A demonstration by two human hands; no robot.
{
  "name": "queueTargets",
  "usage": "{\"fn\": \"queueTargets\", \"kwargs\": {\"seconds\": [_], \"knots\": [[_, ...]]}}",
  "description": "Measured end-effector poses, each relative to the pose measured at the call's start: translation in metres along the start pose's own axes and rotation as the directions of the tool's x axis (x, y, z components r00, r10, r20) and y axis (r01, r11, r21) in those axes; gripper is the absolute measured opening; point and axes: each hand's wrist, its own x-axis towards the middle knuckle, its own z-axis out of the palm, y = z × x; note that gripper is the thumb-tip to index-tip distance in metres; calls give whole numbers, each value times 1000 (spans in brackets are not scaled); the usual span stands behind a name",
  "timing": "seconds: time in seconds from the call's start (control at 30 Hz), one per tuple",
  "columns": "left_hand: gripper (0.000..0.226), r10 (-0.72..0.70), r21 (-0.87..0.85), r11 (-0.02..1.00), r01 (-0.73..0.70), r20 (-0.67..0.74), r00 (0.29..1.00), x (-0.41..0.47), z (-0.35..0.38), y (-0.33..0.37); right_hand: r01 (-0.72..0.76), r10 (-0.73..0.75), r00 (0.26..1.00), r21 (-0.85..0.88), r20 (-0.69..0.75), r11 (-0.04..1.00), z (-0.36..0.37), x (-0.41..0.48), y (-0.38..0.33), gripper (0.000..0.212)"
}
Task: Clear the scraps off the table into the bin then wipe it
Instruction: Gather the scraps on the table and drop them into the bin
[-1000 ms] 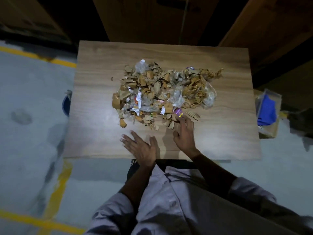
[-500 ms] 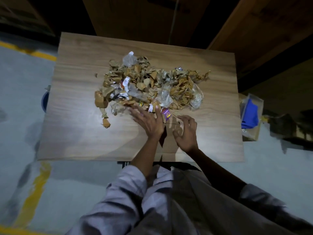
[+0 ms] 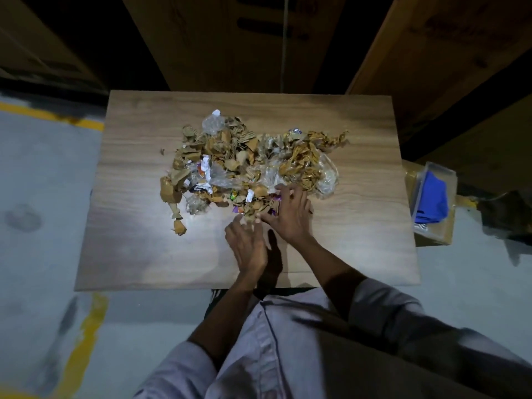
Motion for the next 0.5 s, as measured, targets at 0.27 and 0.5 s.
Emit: {"fn": "queueTargets", "kwargs": {"seconds": [0.27, 0.5], "knots": [[37, 134, 11, 989, -148, 367, 921, 26, 43, 28, -457, 559, 821, 453, -116, 766, -46, 32, 73, 77], [29, -154, -110, 972, 209, 379, 912, 42, 56, 28, -410, 406, 909, 390, 98, 824, -55, 76, 72, 58]]}}
